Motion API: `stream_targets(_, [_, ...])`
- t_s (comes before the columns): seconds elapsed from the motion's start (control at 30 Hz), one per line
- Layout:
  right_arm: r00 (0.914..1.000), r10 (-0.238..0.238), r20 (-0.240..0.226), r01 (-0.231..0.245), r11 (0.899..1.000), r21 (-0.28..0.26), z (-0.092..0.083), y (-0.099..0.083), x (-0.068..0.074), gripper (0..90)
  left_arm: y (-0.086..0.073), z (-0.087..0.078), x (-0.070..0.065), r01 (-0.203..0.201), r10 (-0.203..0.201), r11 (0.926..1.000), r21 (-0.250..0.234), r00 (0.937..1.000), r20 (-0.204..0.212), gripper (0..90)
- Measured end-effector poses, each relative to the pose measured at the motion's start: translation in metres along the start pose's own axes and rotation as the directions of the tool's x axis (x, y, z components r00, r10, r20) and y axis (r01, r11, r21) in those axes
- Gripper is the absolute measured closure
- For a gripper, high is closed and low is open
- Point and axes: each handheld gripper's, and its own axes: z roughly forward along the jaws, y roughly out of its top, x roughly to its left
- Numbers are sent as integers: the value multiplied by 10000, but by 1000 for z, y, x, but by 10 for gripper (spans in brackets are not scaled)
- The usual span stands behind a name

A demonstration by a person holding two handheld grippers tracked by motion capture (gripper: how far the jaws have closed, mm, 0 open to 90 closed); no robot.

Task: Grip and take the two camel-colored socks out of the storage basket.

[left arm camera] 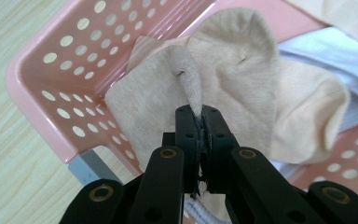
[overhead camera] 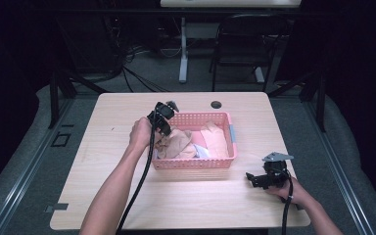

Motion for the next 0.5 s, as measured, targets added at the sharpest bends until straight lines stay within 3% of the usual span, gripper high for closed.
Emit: stream_targets(0.5, [10000, -27, 18, 27, 10000, 26, 0, 0, 0, 0, 15, -49, -1, -334, 339, 9993, -152, 9989, 329, 866])
